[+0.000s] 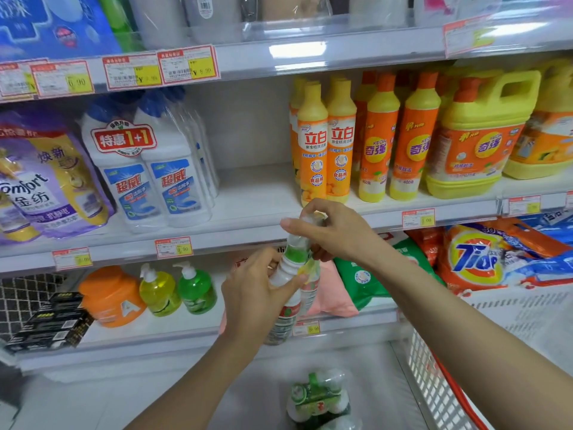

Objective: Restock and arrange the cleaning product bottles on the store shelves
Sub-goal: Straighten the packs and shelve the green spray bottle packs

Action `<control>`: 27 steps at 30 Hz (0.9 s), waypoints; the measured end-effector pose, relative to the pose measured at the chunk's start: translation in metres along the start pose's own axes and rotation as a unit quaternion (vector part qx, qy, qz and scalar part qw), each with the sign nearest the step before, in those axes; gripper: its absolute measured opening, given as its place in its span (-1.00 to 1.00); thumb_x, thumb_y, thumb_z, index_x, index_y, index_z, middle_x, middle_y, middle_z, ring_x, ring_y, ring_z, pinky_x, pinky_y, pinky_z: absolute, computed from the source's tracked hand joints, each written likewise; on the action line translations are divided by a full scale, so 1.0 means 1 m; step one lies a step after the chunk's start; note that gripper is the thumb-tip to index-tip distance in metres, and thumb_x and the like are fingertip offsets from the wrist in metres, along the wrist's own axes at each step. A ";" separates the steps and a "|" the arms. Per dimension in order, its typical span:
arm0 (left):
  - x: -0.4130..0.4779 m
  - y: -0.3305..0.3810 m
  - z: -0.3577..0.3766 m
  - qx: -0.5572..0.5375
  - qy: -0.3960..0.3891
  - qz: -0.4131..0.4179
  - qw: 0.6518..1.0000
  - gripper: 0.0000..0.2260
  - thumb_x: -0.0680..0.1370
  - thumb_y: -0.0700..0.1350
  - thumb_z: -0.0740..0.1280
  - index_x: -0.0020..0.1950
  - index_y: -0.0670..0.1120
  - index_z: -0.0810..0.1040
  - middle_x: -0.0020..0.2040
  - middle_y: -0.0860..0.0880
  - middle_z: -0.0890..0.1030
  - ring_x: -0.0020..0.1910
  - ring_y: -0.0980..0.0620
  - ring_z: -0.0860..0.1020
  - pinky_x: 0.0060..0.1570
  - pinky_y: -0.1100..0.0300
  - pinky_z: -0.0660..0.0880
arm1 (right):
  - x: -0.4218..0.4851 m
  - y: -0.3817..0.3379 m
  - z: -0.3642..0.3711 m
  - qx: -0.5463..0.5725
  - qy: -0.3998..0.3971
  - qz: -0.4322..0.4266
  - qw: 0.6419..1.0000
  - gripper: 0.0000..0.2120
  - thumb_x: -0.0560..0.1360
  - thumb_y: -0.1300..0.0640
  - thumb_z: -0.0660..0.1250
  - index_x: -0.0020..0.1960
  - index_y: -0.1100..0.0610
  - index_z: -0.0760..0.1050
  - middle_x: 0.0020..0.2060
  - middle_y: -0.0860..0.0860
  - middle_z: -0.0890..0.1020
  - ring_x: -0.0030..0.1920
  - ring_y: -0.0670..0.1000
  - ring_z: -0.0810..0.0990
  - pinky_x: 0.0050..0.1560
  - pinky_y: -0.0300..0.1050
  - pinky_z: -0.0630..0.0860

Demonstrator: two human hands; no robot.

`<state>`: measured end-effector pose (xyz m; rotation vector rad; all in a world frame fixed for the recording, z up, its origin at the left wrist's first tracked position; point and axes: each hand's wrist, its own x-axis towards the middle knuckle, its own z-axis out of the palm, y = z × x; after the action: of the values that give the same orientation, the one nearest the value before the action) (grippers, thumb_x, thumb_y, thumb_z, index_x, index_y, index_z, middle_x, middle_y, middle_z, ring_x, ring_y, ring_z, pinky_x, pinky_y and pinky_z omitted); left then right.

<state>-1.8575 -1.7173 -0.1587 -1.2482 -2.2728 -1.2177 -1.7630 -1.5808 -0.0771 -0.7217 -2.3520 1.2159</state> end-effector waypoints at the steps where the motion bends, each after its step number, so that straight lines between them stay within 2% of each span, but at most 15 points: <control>1: 0.001 0.001 -0.002 0.015 -0.009 0.003 1.000 -0.64 0.28 0.24 0.53 -0.17 0.05 0.50 -0.24 0.15 0.60 -0.24 0.08 0.56 -0.27 0.00 0.50 | 0.001 0.000 -0.001 0.019 -0.005 -0.005 1.000 -0.61 0.38 -0.23 0.48 -0.02 0.05 0.53 -0.31 0.05 0.68 -0.37 0.09 0.67 -0.17 0.12 0.68; 3: 0.007 0.002 -0.008 -0.004 -0.071 -0.007 0.997 -0.62 0.27 0.23 0.55 -0.18 0.04 0.49 -0.23 0.13 0.59 -0.22 0.10 0.55 -0.22 0.05 0.51 | -0.001 0.000 -0.006 0.050 -0.030 -0.020 0.998 -0.74 0.39 -0.04 0.52 -0.04 0.06 0.55 -0.32 0.10 0.67 -0.39 0.07 0.63 -0.20 0.11 0.65; 5: 0.018 -0.005 -0.016 -0.149 -0.158 -0.058 0.974 -0.73 0.33 0.12 0.56 -0.17 0.03 0.56 -0.19 0.11 0.62 -0.16 0.12 0.58 -0.09 0.11 0.55 | -0.003 0.001 -0.011 0.040 -0.055 -0.046 0.997 -0.79 0.39 0.09 0.51 -0.02 0.05 0.56 -0.28 0.18 0.66 -0.39 0.07 0.62 -0.22 0.08 0.65; 6: 0.022 -0.011 -0.019 -0.216 -0.176 -0.074 0.958 -0.79 0.38 0.10 0.52 -0.15 0.03 0.60 -0.15 0.10 0.65 -0.11 0.12 0.59 -0.01 0.12 0.54 | -0.003 0.002 -0.014 0.028 -0.066 -0.064 0.995 -0.79 0.38 0.12 0.50 -0.02 0.03 0.57 -0.26 0.20 0.66 -0.39 0.06 0.61 -0.24 0.03 0.64; 9: 0.029 -0.025 -0.022 -0.272 -0.142 -0.084 0.948 -0.83 0.55 0.05 0.38 0.08 0.02 0.62 0.03 0.10 0.65 0.03 0.25 0.58 0.09 0.26 0.50 | -0.004 0.005 -0.020 -0.024 -0.096 -0.118 0.988 -0.73 0.30 0.04 0.46 0.00 -0.07 0.57 -0.27 0.04 0.64 -0.39 -0.04 0.59 -0.28 -0.13 0.56; 12: 0.035 -0.027 -0.015 -0.294 -0.171 -0.116 0.933 -0.67 0.60 -0.10 0.31 0.37 0.07 0.45 0.29 0.14 0.50 0.14 0.49 0.47 0.07 0.50 0.44 | -0.003 0.007 -0.022 -0.045 -0.130 -0.149 0.979 -0.64 0.27 0.00 0.34 0.07 -0.08 0.59 -0.21 -0.20 0.63 -0.26 -0.12 0.56 -0.22 -0.22 0.51; 13: 0.037 -0.029 -0.013 -0.315 -0.198 -0.128 0.919 -0.61 0.59 -0.10 0.32 0.41 0.12 0.41 0.34 0.14 0.47 0.22 0.45 0.44 0.15 0.45 0.44 | -0.002 0.009 -0.021 -0.048 -0.142 -0.156 0.976 -0.61 0.27 -0.03 0.32 0.10 -0.10 0.58 -0.15 -0.20 0.64 -0.19 -0.08 0.57 -0.18 -0.16 0.55; 14: 0.037 -0.033 -0.011 -0.332 -0.221 -0.138 0.907 -0.56 0.57 -0.06 0.35 0.43 0.15 0.39 0.36 0.11 0.48 0.32 0.33 0.43 0.27 0.32 0.43 | 0.000 0.011 -0.021 -0.051 -0.154 -0.163 0.973 -0.58 0.27 -0.05 0.29 0.13 -0.13 0.58 -0.08 -0.14 0.65 -0.13 -0.01 0.60 -0.12 -0.03 0.58; 16: 0.034 -0.041 -0.009 -0.341 -0.238 -0.142 0.898 -0.54 0.49 -0.03 0.40 0.39 0.14 0.46 0.29 0.05 0.58 0.35 0.12 0.47 0.33 0.13 0.42 | 0.004 0.020 -0.018 -0.043 -0.181 -0.173 0.967 -0.54 0.31 0.02 0.29 0.20 -0.18 0.55 0.05 -0.01 0.65 -0.01 0.15 0.61 -0.01 0.21 0.57; 18: 0.027 -0.046 -0.011 -0.338 -0.225 -0.140 0.903 -0.65 0.47 -0.11 0.44 0.24 0.06 0.57 0.12 0.10 0.67 0.18 0.15 0.58 0.17 0.27 0.49 | 0.008 0.031 -0.017 -0.021 -0.207 -0.157 0.965 -0.45 0.38 0.16 0.31 0.33 -0.18 0.47 0.11 0.03 0.65 0.05 0.29 0.60 0.05 0.34 0.53; 20: 0.017 -0.051 -0.008 -0.312 -0.214 -0.137 0.916 -0.73 0.45 -0.23 0.48 0.10 0.00 0.61 0.00 0.10 0.70 0.01 0.19 0.62 -0.04 0.40 0.50 | 0.008 0.044 -0.017 -0.028 -0.231 -0.140 0.962 -0.38 0.45 0.26 0.31 0.43 -0.17 0.37 0.19 -0.03 0.62 0.11 0.25 0.59 0.11 0.34 0.51; 21: 0.012 -0.054 -0.004 -0.290 -0.216 -0.136 0.922 -0.73 0.42 -0.26 0.51 0.05 -0.01 0.61 -0.02 0.07 0.69 -0.03 0.17 0.63 -0.08 0.39 0.51 | 0.009 0.052 -0.016 -0.052 -0.246 -0.136 0.958 -0.39 0.48 0.30 0.32 0.46 -0.13 0.36 0.25 -0.15 0.58 0.19 0.09 0.59 0.14 0.25 0.53; 23: -0.001 -0.064 0.010 -0.236 -0.230 -0.136 0.934 -0.72 0.37 -0.25 0.56 -0.03 0.03 0.61 -0.02 0.08 0.68 -0.05 0.12 0.65 -0.09 0.30 0.56 | 0.010 0.067 -0.012 -0.110 -0.284 -0.128 0.944 -0.44 0.52 0.34 0.33 0.45 -0.03 0.39 0.23 -0.36 0.49 0.19 -0.30 0.52 0.13 -0.14 0.53; 25: -0.013 -0.074 0.024 -0.200 -0.236 -0.142 0.940 -0.71 0.34 -0.20 0.59 -0.07 0.06 0.60 -0.03 0.11 0.67 -0.04 0.11 0.65 -0.06 0.25 0.59 | 0.010 0.080 -0.006 -0.131 -0.297 -0.121 0.938 -0.48 0.53 0.37 0.32 0.42 0.00 0.43 0.19 -0.41 0.45 0.15 -0.39 0.48 0.13 -0.30 0.48; 27: -0.020 -0.080 0.036 -0.181 -0.244 -0.140 0.942 -0.72 0.33 -0.16 0.60 -0.08 0.05 0.59 -0.04 0.11 0.67 -0.04 0.11 0.65 -0.06 0.22 0.62 | 0.010 0.093 -0.001 -0.131 -0.298 -0.122 0.938 -0.49 0.53 0.38 0.32 0.40 0.01 0.43 0.25 -0.29 0.49 0.24 -0.32 0.47 0.23 -0.28 0.46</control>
<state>-1.9035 -1.7222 -0.2356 -1.5321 -2.7406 -1.6375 -1.7457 -1.5290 -0.1528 -0.1156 -3.0271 1.1316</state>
